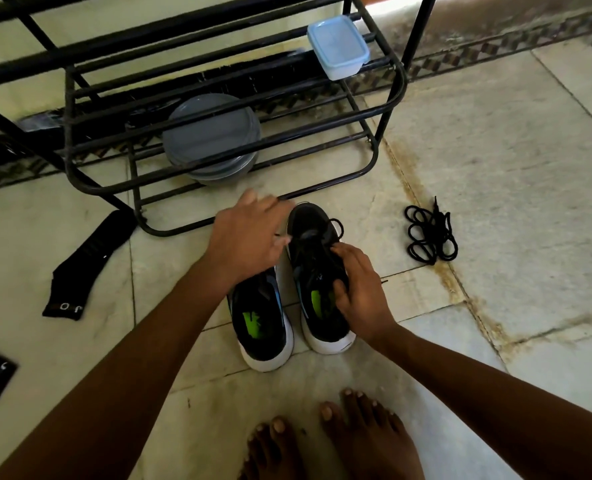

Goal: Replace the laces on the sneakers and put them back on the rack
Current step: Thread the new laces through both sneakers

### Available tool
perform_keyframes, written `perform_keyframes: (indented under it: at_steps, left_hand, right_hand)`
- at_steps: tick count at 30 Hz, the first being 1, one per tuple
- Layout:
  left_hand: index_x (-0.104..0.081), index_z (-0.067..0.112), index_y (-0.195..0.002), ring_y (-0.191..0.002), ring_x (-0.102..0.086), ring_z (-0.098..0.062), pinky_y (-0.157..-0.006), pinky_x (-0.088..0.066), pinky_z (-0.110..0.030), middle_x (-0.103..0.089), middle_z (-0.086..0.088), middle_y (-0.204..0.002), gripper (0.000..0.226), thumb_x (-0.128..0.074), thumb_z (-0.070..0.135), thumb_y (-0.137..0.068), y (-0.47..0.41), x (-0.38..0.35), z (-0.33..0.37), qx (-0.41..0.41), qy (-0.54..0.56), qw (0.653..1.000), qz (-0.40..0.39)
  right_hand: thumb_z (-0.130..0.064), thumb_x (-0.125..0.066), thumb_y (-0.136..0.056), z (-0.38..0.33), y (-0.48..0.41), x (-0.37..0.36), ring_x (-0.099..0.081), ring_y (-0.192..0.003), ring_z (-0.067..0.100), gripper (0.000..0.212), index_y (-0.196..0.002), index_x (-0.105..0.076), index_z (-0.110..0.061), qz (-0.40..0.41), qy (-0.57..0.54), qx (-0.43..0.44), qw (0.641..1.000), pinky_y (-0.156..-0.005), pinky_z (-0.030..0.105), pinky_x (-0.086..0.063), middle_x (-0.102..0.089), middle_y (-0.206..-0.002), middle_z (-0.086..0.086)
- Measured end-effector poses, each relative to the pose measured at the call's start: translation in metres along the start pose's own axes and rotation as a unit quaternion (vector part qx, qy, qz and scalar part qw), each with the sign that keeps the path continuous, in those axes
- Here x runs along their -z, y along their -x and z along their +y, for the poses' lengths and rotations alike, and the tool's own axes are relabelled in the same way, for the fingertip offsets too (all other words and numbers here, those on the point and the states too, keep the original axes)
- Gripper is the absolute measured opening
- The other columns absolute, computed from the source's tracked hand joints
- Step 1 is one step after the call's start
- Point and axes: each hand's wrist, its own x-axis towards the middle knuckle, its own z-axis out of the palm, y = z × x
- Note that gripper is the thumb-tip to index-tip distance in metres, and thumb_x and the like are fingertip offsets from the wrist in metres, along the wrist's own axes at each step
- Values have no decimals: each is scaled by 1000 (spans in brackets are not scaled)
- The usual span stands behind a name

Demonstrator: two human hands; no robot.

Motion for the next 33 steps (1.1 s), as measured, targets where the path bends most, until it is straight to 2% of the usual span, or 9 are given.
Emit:
perform_keyframes:
  at_steps: [1,3,7,10,15,19,25,30,33]
  left_hand:
    - [-67,28,-114,-98,-52,-14,-64,-44,-32,-64,9,-101,32,-59,53,-95,0,0,-2,8,-31,999,-43]
    - [-74,21,-86,-77,-53,-7,-65,-39,-27,-65,6,-80,37,-58,52,-97,3,6,1,58,174,982,-51]
    - [-45,15,-55,-55,-25,-19,-61,-38,-19,-28,-9,-57,53,-61,32,-102,3,19,5,173,650,737,67]
    - [-34,12,-53,-65,-14,-29,-56,-25,-29,-16,-18,-69,49,-73,8,-82,6,34,11,147,773,614,57]
    - [-36,24,-54,-63,-24,-15,-55,-38,-24,-28,2,-66,43,-64,0,-77,14,51,6,57,895,440,-41]
    - [-29,23,-58,-63,-35,-13,-54,-43,-23,-35,5,-64,53,-79,11,-71,18,53,5,0,888,444,-118]
    - [-45,16,-56,-55,-15,-13,-47,-21,-25,-19,3,-59,42,-67,30,-88,17,41,5,91,878,430,-192]
    - [-59,13,-75,-59,-9,-16,-53,-16,-30,-11,0,-63,36,-50,33,-104,20,34,8,118,799,559,-187]
    - [-66,9,-87,-58,-18,-17,-54,-18,-30,-30,3,-59,30,-52,30,-104,19,37,10,113,739,645,-160]
  right_hand:
    - [-11,-51,-87,-1,0,0,-49,-131,25,54,-140,-51,-4,-2,3,-1,1000,-113,37,-42,-51,-142,12]
    - [-14,-49,-86,-1,0,0,-48,-131,24,55,-141,-51,-4,-3,5,-3,1000,-113,34,-41,-50,-143,11]
    - [-13,-49,-87,-4,0,-2,-47,-132,21,56,-142,-50,-6,5,12,-21,1000,-113,29,-39,-49,-145,8]
    - [-6,-51,-89,-4,0,-3,-45,-133,21,54,-143,-49,-6,1,31,-20,999,-114,25,-37,-48,-146,8]
    - [2,-52,-89,-4,-1,-4,-42,-132,20,56,-144,-47,-5,-4,47,-20,999,-109,2,-19,-47,-145,11]
    - [1,-52,-90,-4,-2,-5,-42,-133,20,55,-144,-47,-6,-1,46,-23,999,-110,9,-24,-46,-145,10]
    - [-18,-57,-86,-8,-9,9,-47,-126,25,54,-138,-49,-5,-9,73,44,996,-107,41,-46,-51,-135,12]
    - [-16,-66,-81,-32,-34,32,-52,-128,21,60,-137,-47,-4,-20,-12,130,991,-105,25,-43,-52,-136,11]
    - [-5,-69,-84,-54,-53,39,-63,-95,1,66,-141,-36,-7,-120,-89,123,981,-82,16,-45,-63,-113,-2]
